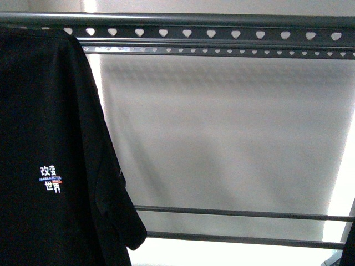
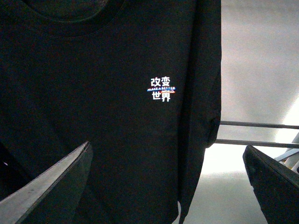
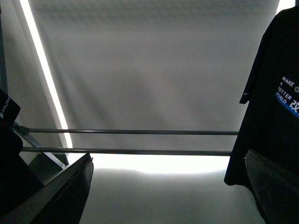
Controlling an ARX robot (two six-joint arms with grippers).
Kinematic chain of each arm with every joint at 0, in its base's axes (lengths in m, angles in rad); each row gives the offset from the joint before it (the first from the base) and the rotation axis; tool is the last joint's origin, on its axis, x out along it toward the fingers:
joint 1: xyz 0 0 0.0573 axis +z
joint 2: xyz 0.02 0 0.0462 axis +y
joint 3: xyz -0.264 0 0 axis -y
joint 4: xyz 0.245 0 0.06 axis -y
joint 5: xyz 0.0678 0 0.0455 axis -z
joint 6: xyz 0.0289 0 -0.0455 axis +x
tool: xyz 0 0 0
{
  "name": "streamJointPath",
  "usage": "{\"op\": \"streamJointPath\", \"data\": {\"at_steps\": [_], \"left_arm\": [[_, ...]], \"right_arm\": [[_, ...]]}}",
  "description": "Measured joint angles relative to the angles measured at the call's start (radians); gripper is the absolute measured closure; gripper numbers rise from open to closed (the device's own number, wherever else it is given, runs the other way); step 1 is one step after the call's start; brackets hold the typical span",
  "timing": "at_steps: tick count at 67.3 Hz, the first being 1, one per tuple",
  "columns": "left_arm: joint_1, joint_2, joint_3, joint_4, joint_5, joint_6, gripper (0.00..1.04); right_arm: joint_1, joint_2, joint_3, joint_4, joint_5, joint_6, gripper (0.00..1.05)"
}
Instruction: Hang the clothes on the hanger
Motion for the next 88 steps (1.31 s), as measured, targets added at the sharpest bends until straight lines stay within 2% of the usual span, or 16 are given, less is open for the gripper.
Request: {"op": "streamJointPath", "data": {"at_steps": [88], "left_arm": [[0.0, 0.0, 0.0, 0.0, 0.0, 0.0, 0.07]], "right_arm": [[0.0, 0.0, 0.0, 0.0, 0.0, 0.0, 0.07]]}}
